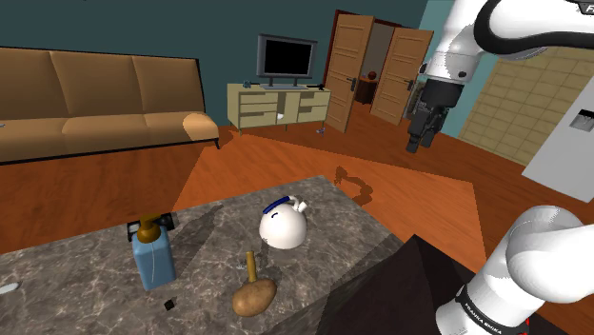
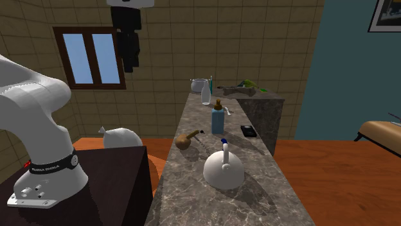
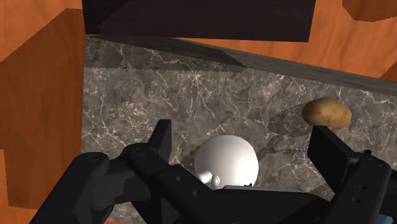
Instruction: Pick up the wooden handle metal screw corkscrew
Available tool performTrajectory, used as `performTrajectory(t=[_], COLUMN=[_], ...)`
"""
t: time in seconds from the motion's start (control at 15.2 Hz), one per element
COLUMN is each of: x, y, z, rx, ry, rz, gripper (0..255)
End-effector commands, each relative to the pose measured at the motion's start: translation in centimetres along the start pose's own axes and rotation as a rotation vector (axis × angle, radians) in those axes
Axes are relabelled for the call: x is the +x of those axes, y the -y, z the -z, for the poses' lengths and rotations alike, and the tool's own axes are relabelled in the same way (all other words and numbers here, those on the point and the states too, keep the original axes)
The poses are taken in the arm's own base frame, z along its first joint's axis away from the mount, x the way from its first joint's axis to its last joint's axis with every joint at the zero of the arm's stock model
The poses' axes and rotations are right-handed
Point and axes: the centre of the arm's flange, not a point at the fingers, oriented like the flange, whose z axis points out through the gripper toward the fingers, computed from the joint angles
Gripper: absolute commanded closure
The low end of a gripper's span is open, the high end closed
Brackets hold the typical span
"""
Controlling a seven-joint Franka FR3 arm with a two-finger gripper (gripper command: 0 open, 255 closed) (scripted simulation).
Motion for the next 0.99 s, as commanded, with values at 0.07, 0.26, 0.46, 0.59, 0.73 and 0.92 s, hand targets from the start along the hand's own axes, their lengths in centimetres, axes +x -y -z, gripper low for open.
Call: performTrajectory(t=[0.07,0.26,0.46,0.59,0.73,0.92], x=[0.8,3.2,5.5,7.0,8.4,10.6], y=[0.7,2.7,4.7,6.0,7.3,9.4], z=[-0.9,-3.6,-6.4,-8.2,-10.1,-12.9], rx=[-0.002,-0.008,-0.015,-0.019,-0.023,-0.029], ry=[0.004,0.015,0.026,0.034,0.041,0.053], rz=[0.004,0.016,0.028,0.036,0.044,0.056], gripper=[0,0,0,0,0,0])
